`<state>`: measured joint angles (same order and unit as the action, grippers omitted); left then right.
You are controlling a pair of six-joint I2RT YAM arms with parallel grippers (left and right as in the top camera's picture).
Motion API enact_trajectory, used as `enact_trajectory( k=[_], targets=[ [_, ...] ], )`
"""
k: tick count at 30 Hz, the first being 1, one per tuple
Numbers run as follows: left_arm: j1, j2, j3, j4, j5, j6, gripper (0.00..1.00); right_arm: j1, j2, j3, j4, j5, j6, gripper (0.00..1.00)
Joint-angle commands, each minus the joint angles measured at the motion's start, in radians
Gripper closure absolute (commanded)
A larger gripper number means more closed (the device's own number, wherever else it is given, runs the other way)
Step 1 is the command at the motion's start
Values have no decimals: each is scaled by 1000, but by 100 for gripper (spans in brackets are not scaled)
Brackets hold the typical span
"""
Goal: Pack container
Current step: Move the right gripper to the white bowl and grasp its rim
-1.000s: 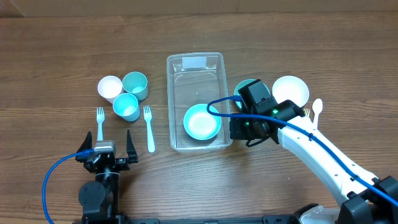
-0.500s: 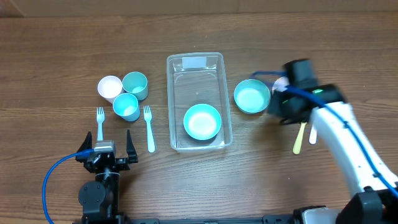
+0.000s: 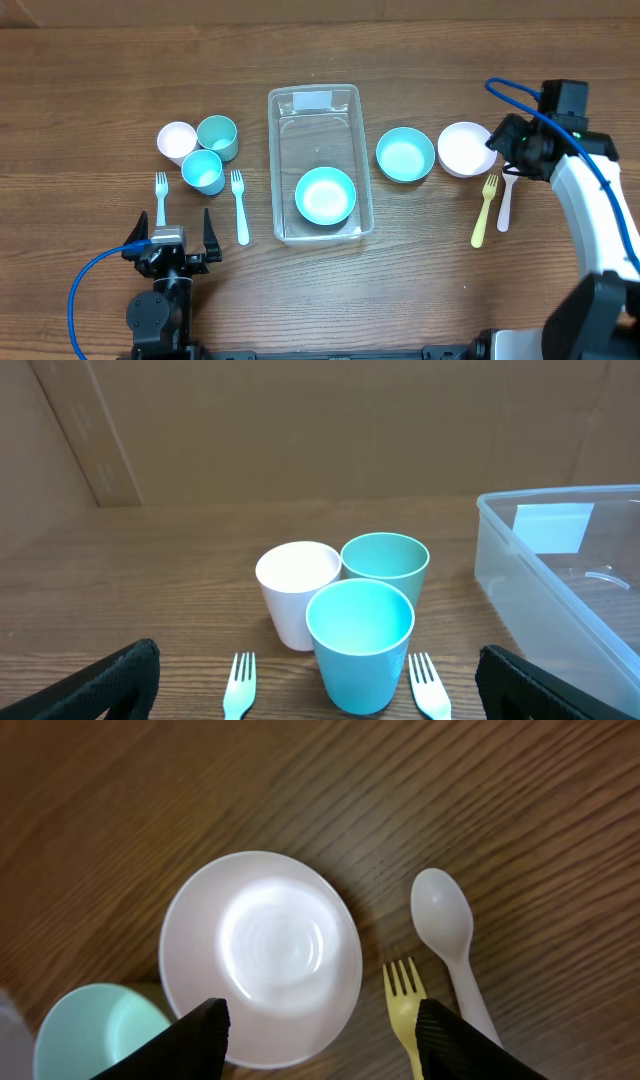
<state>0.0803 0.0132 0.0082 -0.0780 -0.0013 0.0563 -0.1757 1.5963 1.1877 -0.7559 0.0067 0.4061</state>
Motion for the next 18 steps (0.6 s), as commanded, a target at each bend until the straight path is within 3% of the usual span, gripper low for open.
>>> enact_trajectory(
  k=[1, 8, 18],
  targets=[
    [-2, -7, -3, 1, -2, 15, 0, -10, 99, 16, 26, -14, -56, 40],
    [-2, -7, -3, 1, -2, 15, 0, -10, 220, 16, 76, -56, -119, 40],
    [-2, -7, -3, 1, -2, 15, 0, -10, 220, 16, 80, -53, -119, 61]
  ],
)
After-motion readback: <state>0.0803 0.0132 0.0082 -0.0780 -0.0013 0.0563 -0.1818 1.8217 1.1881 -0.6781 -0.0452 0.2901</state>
